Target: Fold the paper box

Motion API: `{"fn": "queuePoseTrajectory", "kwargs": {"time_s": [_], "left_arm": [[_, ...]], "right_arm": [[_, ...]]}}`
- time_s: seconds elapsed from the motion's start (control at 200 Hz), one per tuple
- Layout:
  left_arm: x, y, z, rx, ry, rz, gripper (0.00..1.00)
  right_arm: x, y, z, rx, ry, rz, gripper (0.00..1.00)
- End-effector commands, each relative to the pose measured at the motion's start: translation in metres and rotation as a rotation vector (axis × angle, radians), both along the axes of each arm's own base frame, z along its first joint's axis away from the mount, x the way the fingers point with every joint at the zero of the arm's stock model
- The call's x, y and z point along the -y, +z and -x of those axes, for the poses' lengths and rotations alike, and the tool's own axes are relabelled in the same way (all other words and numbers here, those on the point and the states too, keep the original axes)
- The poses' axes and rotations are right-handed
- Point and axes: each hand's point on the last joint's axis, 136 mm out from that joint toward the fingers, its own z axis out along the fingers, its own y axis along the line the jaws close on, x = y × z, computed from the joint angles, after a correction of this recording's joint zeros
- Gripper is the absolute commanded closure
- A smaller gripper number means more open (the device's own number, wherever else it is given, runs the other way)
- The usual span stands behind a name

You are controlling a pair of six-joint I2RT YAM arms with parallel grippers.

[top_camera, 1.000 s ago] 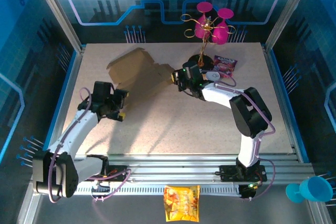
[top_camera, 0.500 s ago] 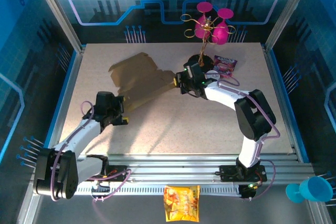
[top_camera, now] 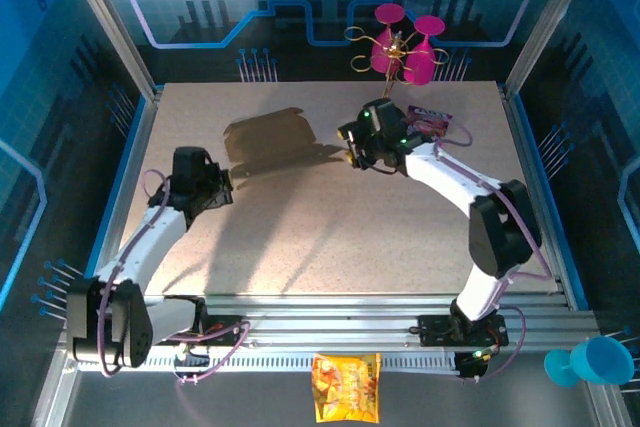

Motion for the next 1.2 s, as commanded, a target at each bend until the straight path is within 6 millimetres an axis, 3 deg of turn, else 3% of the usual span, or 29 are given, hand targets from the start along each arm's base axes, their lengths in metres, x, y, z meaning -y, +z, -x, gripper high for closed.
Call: {"fn": "queuePoseTrajectory", "kwargs": {"time_s": [0.0,0.07,0.125,0.195,0.33,0.52,0.595,0.675,0.79,0.976,1.196], "left_arm": [[-0.004,0.038,0.023,-0.067,0.025,0.003,1.0],[-0.001,0.054,0.028,-0.101,0.01,0.026,1.0],[0.002,0.065,0.032,-0.139,-0.001,0.049,1.0],[0.007,0.078,0.032,-0.167,-0.019,0.073,1.0],[0.018,0.097,0.022,-0.154,-0.036,0.143,1.0],[0.017,0.118,0.006,-0.096,0.015,0.192,1.0],[0.016,0.122,-0.001,-0.065,0.043,0.216,1.0],[0.014,0.126,-0.007,-0.037,0.067,0.217,1.0],[0.014,0.127,-0.012,-0.023,0.079,0.234,1.0],[0.017,0.127,-0.013,-0.012,0.069,0.24,1.0],[0.021,0.128,-0.009,-0.004,0.055,0.252,1.0]], "right_arm": [[0.026,0.102,0.016,0.427,0.205,0.31,0.43],[0.027,0.135,0.033,0.66,0.325,0.501,0.48],[0.028,0.139,0.046,0.737,0.384,0.583,0.57],[0.039,0.141,0.054,0.702,0.373,0.547,0.59],[0.038,0.134,0.073,0.474,0.276,0.364,0.48],[-0.019,0.139,0.111,0.254,0.073,-0.099,0.43],[-0.037,0.142,0.122,0.167,0.048,-0.181,0.42],[-0.054,0.128,0.14,-0.003,0.01,-0.278,0.42],[-0.076,0.127,0.155,-0.091,-0.005,-0.344,0.43],[-0.091,0.115,0.154,-0.151,-0.046,-0.379,0.41],[-0.106,0.106,0.118,-0.135,-0.101,-0.408,0.45]]}}
